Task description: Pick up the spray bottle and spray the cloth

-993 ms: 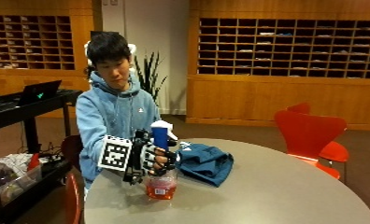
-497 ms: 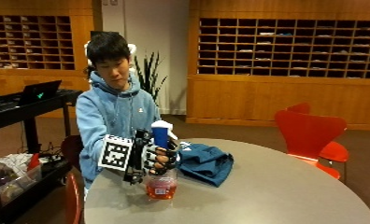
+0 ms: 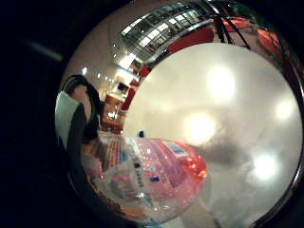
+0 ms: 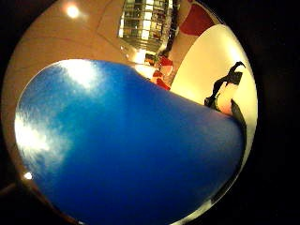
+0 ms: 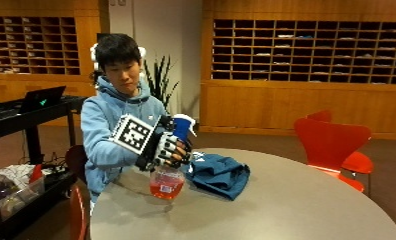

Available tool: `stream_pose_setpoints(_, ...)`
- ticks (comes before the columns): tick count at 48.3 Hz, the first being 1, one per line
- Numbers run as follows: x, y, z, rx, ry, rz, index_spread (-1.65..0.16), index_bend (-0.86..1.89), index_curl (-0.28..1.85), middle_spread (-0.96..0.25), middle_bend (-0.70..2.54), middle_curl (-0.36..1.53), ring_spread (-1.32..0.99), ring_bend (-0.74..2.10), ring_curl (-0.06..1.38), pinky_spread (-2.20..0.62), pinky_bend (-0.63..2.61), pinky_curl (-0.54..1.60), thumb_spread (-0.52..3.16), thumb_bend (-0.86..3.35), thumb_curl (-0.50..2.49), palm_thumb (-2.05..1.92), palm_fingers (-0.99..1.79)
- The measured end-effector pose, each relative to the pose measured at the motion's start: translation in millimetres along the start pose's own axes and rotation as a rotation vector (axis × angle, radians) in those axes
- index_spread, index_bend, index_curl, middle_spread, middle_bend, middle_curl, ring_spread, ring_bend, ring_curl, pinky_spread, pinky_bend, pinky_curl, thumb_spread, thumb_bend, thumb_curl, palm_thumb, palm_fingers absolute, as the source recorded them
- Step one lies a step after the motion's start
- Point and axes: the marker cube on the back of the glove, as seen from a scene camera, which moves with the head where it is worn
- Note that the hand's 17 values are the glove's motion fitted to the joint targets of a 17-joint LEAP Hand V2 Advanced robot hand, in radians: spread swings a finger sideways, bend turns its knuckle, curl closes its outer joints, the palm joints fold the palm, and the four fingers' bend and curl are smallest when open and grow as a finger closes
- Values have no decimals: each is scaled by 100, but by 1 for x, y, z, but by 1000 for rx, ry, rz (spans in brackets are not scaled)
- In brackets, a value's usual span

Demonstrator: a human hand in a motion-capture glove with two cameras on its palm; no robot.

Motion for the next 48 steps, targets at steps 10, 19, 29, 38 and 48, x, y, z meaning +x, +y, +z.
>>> stream_pose_setpoints(10,-76,6,-1,-148,446,-183,-22,33,50,-15,50,48,-20,48,42,-28,40,42,27,-4,71,91,136)
stream_pose_setpoints(19,-120,1,2,-292,713,-266,-23,33,51,-15,50,48,-21,49,43,-28,40,42,25,-4,72,90,136)
stream_pose_setpoints(29,-151,14,24,-455,927,-296,-23,33,51,-15,50,48,-21,49,43,-28,41,42,24,-4,73,90,136)
stream_pose_setpoints(38,-156,26,52,-507,1168,-347,-23,33,51,-15,51,48,-21,49,43,-28,41,42,24,-4,74,90,136)
stream_pose_setpoints(48,-144,36,84,-559,1344,-381,-23,34,51,-15,51,48,-21,48,43,-28,41,42,23,-4,75,89,136)
